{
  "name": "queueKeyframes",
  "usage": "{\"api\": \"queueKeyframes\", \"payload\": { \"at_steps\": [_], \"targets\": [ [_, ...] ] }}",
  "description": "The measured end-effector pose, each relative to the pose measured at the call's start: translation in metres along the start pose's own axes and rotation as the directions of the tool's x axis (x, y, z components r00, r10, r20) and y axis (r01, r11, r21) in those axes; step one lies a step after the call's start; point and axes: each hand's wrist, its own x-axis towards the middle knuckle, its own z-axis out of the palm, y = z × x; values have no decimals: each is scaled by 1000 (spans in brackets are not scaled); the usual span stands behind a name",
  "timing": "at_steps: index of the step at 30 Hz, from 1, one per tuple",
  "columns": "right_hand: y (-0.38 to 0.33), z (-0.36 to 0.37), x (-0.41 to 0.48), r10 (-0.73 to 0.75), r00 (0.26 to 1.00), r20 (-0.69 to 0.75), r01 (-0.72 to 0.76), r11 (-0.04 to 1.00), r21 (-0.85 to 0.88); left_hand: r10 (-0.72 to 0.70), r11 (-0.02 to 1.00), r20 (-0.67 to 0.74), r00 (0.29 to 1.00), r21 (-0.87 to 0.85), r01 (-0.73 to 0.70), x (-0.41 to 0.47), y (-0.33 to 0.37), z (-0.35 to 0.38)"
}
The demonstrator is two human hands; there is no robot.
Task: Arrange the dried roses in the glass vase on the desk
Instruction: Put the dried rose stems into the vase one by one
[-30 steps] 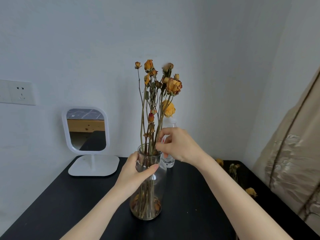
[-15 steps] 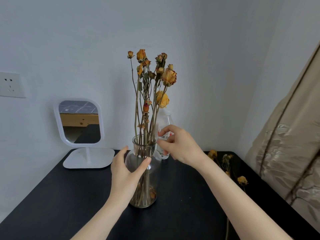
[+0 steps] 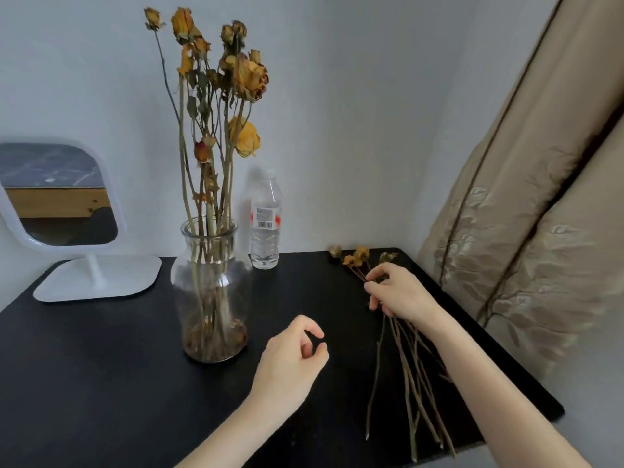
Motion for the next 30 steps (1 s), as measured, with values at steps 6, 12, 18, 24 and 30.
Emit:
{"api": "queueKeyframes", "payload": {
  "at_steps": [6, 12, 18, 24, 30],
  "targets": [
    [58, -20, 1, 180, 983, -27, -182, 969, -169, -128, 961, 214, 968, 269, 68, 44, 14, 60],
    [71, -10, 2, 227, 972, 64, -204, 944, -258, -217, 929, 286, 933, 353, 108, 65, 23, 102],
    [66, -1, 7, 289, 954, 86, -259, 931, -258, -226, 946, 287, 931, 293, 139, 70, 21, 114],
    [59, -12, 4, 244, 970, 20, -237, 958, -162, -202, 978, 229, 952, 95, 185, 73, 17, 106],
    [51, -31, 1, 157, 985, -68, -156, 987, 23, -196, 980, 222, 955, 23, 196, 73, 20, 94]
  ]
}}
